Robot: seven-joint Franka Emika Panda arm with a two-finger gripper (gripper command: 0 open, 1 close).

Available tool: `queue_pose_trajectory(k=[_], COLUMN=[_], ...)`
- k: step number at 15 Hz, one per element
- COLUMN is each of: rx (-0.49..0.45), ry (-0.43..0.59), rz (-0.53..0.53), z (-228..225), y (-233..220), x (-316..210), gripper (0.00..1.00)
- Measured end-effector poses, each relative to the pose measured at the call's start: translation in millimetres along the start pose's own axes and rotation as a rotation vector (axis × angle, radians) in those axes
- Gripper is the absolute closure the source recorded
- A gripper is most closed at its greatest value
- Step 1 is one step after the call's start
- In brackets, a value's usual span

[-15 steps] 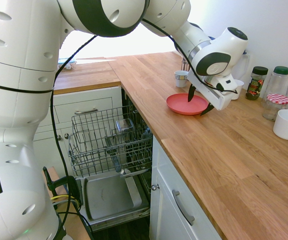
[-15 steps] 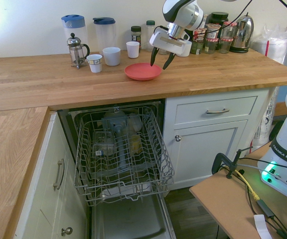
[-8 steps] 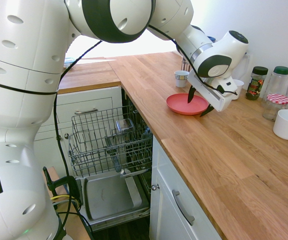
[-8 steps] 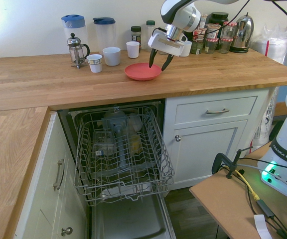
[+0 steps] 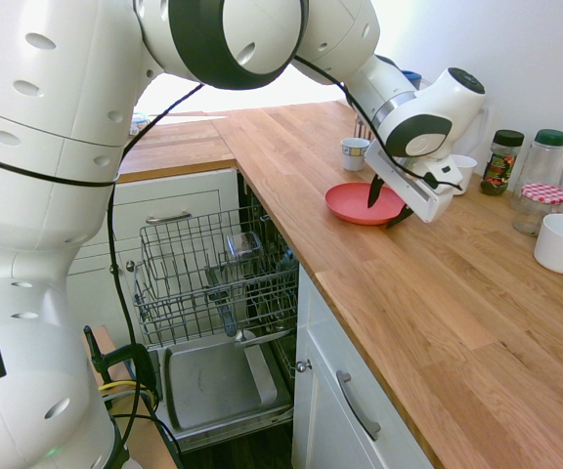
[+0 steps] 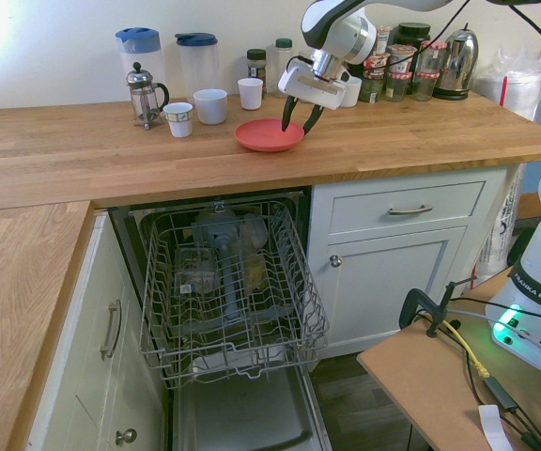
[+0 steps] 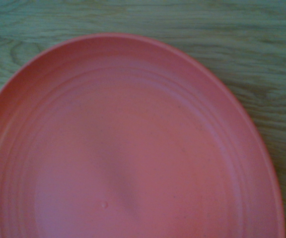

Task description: Put the plate in the dishwasher

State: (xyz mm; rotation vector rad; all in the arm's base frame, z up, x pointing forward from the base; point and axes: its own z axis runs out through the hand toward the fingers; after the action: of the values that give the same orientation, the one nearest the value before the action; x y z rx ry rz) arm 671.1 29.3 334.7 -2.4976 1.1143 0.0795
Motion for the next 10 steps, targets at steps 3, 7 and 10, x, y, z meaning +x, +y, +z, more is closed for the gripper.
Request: queue_pose_trajectory(k=[3, 7, 10], rx=[0.002, 0.002, 0.005], ry=[-0.002, -0.003, -0.008], rz=[-0.003, -0.013, -0.021], z=[0.5, 0.5, 1.7], y=[1.4, 1.6, 2.1], x=[1.6, 1.7, 1.6], gripper=[1.0, 1.0, 1.0])
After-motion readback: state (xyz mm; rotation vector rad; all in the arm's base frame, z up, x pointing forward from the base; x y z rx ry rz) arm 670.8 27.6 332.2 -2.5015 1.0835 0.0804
